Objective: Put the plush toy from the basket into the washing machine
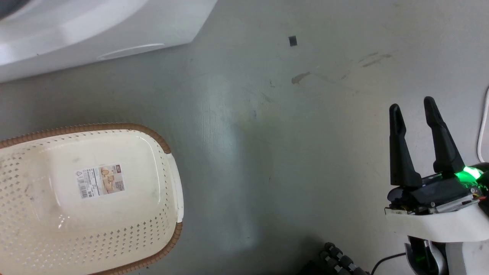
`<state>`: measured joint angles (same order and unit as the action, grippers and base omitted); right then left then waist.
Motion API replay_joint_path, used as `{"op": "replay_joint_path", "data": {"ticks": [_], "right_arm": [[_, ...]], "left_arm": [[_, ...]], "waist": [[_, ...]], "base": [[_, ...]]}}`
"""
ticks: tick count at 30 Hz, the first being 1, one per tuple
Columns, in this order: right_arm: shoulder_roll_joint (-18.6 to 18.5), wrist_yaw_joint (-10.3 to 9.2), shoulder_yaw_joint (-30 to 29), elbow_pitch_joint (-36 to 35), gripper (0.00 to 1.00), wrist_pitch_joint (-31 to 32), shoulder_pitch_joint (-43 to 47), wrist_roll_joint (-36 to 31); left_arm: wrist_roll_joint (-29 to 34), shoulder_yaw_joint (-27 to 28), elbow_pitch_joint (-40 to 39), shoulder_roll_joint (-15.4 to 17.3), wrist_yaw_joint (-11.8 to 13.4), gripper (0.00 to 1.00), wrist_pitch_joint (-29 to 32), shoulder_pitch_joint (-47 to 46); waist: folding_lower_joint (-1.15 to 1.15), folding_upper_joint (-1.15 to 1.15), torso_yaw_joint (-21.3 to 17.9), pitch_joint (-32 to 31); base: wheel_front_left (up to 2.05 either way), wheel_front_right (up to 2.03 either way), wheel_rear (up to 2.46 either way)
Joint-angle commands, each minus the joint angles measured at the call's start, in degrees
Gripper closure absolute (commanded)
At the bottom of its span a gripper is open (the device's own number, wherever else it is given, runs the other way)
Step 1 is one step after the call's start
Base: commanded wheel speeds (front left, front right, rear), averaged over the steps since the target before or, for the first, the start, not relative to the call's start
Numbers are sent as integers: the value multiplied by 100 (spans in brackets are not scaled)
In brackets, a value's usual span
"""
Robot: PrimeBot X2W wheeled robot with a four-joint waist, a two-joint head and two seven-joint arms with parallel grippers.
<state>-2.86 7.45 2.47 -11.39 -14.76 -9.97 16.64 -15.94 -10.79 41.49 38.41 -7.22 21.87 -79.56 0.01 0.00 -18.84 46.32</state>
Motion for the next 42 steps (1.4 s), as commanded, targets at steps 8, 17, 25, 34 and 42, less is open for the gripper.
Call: {"op": "replay_joint_path", "data": {"ticks": [8, 17, 25, 34, 42], "right_arm": [[-1, 3, 23, 7, 0, -24, -155, 61], [-1, 3, -71, 187, 0, -24, -139, -7], [-1, 3, -196, 460, 0, -24, -20, -290], [-1, 3, -349, 721, 0, -24, 332, -636], [-1, 3, -401, 797, 0, -24, 749, -787]], "left_arm": [[-42, -243, 722, -1, -24, 100, 49, -251], [-201, -409, 1321, -160, -25, 0, -630, -113], [-584, -653, 1563, -547, -26, 0, -1977, 691], [-985, -961, 1494, -1298, -26, 0, -3351, 1925], [-921, -848, 244, -1658, 287, 0, -3682, 3395]], "waist": [[-1, 0, 19, 117], [-1, 0, 191, -254], [-1, 0, 600, -1260], [-1, 0, 1208, -2675], [-1, 0, 1607, -3655]], "base": [[0, 0, 0], [0, 0, 0], [0, 0, 0], [0, 0, 0], [0, 0, 0]]}}
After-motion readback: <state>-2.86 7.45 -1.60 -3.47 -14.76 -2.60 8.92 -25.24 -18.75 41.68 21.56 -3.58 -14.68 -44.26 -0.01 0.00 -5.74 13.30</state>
